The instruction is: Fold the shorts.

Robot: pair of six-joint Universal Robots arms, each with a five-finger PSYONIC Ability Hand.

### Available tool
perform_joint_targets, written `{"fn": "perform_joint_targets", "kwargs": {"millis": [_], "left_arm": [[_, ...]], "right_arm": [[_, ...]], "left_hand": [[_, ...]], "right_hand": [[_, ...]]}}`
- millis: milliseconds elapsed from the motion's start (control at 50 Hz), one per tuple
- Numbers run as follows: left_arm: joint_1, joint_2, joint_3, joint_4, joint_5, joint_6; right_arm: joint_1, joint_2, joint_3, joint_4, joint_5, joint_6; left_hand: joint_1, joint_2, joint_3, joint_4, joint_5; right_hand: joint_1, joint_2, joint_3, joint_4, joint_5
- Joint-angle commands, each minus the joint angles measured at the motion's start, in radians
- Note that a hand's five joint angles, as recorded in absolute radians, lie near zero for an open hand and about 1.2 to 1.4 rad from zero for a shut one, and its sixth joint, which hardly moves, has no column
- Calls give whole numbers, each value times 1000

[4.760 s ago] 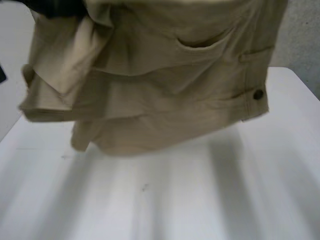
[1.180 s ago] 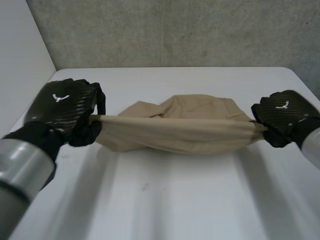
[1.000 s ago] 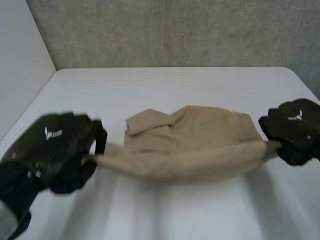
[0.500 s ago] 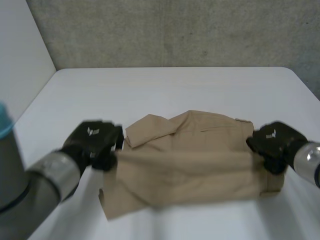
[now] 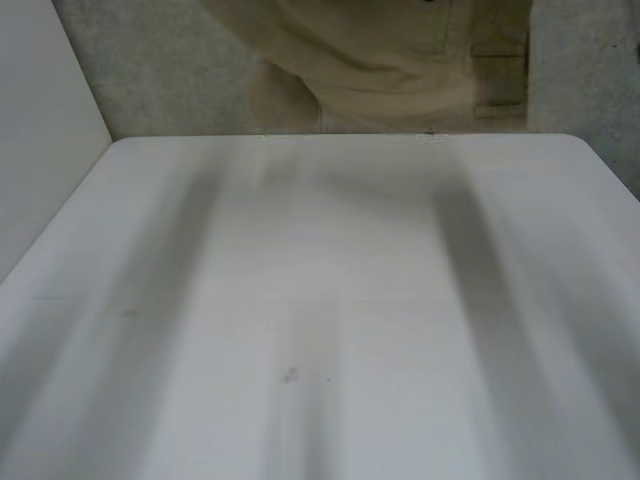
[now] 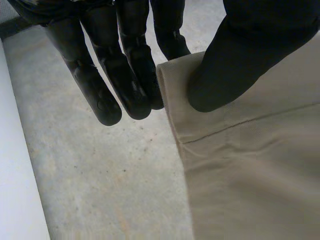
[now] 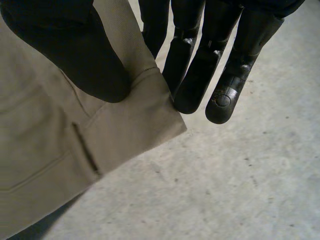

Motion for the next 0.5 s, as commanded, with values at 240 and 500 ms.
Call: {"fn": "perform_joint_targets", "kwargs": {"millis": [240, 500], "left_arm": [[-8, 75, -901, 67, 14, -96], [-11, 142, -931, -46, 15, -95]], "right_arm": [[36, 186, 441, 67, -75, -19], [30, 184, 478, 260, -63, -14]], "left_hand": [[287, 197, 205, 192, 232], [287, 197, 205, 192, 232]], "right_hand": [[436, 214, 211, 203, 240], [436, 214, 211, 203, 240]]}}
